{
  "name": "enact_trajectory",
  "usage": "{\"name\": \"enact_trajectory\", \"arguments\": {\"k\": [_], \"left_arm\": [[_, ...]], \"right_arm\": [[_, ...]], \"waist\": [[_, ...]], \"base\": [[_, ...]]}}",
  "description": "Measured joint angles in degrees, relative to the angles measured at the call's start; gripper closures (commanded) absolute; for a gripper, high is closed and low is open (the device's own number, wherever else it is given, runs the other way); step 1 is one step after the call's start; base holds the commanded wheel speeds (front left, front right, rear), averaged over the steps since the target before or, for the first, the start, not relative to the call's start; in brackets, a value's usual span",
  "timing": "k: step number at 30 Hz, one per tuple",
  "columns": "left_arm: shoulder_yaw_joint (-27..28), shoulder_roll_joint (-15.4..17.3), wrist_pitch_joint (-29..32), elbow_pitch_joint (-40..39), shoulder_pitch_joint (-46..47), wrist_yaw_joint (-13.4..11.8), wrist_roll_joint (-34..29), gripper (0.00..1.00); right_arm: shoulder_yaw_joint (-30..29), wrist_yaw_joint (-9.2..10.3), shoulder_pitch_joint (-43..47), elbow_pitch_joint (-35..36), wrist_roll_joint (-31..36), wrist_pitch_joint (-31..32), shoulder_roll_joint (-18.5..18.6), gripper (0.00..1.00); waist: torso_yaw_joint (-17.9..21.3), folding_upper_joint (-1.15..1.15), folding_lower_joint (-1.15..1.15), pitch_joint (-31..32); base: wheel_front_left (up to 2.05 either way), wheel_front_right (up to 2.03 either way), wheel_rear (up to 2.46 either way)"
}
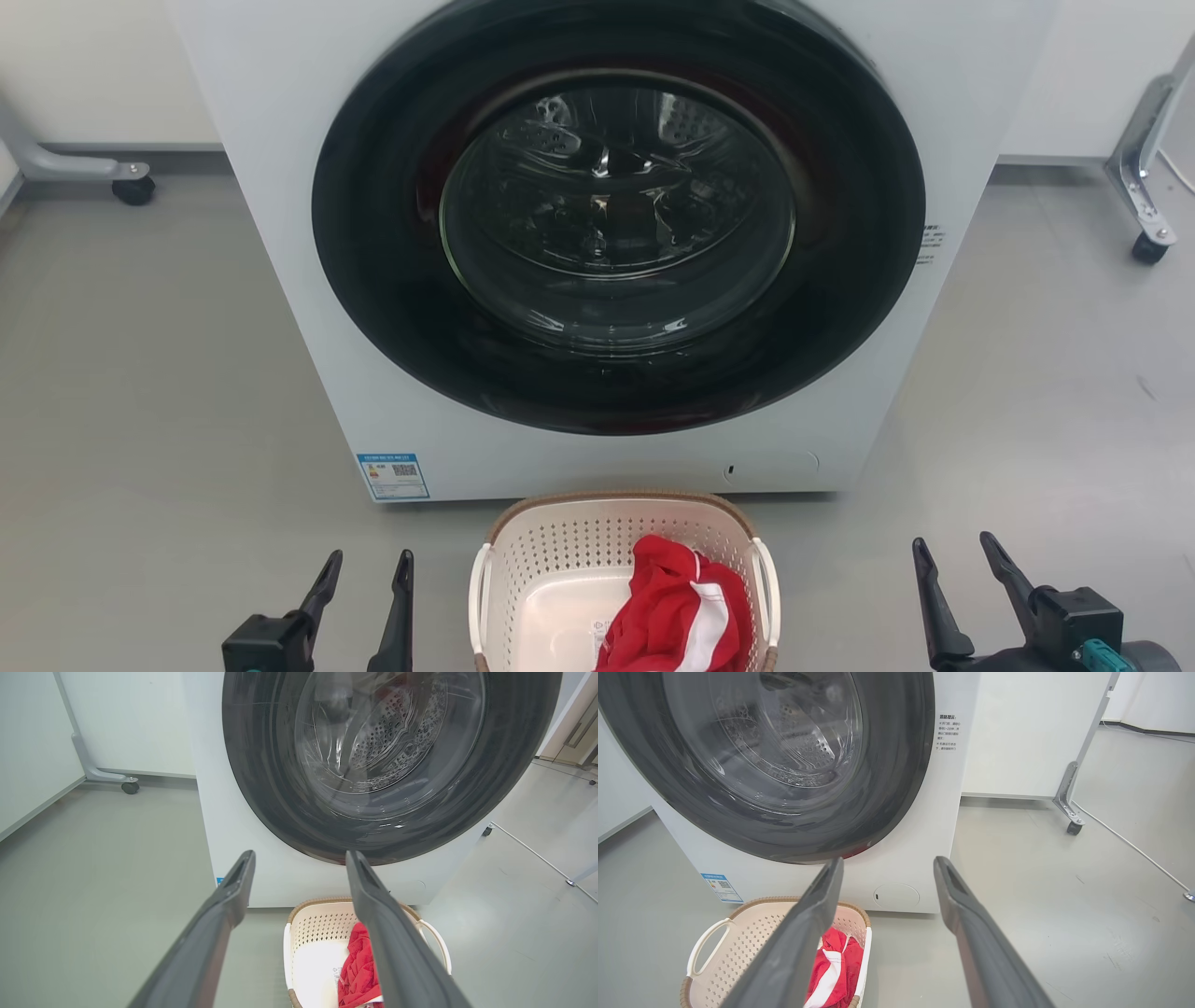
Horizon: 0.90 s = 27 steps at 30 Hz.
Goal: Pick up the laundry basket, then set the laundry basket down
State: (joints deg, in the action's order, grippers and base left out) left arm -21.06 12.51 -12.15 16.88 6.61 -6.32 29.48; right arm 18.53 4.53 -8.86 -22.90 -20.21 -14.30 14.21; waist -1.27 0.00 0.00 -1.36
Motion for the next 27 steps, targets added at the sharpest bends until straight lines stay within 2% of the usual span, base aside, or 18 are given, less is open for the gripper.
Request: {"name": "enact_trajectory", "arguments": {"k": [11,27], "left_arm": [[0.01,-0.35,0.54,-0.05,1.96,-0.04,0.01,0.00],[0.14,-0.87,1.47,0.31,10.43,0.24,-0.41,0.00]], "right_arm": [[-0.21,-0.02,-2.79,-0.58,-0.10,0.00,-0.60,0.00],[-0.49,-0.34,-10.54,-1.26,-0.10,0.00,-1.14,0.00]], "waist": [[0.21,0.00,0.00,-5.26],[1.04,0.01,0.01,-17.59]], "base": [[0.00,0.00,0.00],[0.00,0.00,0.00]]}}
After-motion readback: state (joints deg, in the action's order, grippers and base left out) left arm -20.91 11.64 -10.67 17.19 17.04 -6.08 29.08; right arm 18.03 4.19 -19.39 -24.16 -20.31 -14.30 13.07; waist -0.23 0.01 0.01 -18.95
